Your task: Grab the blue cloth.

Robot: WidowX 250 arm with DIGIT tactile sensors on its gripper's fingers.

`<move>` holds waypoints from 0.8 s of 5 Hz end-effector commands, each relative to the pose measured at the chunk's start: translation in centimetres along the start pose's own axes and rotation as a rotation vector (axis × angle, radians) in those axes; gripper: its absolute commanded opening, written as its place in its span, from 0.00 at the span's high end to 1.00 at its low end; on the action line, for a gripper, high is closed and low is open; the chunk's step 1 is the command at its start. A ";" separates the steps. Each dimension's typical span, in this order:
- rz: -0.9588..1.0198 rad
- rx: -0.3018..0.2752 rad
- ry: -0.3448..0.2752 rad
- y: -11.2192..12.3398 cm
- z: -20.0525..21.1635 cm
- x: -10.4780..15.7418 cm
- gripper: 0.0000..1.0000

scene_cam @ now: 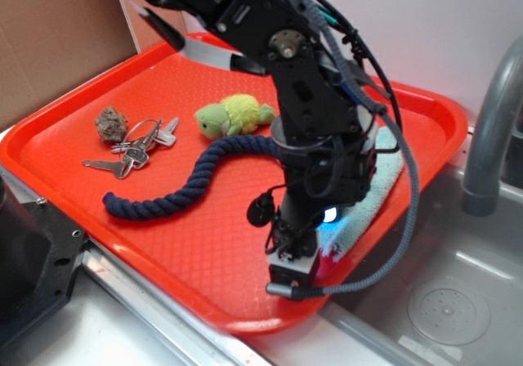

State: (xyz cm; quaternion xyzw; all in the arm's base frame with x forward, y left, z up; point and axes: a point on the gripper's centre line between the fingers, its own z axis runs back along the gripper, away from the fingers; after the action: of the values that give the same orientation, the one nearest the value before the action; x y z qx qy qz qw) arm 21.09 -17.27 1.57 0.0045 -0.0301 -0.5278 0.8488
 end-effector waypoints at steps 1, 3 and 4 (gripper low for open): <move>0.067 0.052 -0.015 0.7 -0.5 -1.8 1.00; 0.070 0.065 -0.011 0.0 -0.6 -1.8 1.00; 0.102 0.058 -0.007 0.0 -0.4 -2.1 1.00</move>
State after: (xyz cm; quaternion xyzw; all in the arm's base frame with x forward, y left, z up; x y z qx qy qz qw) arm 21.72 -16.16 1.60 0.0226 -0.0584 -0.4773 0.8765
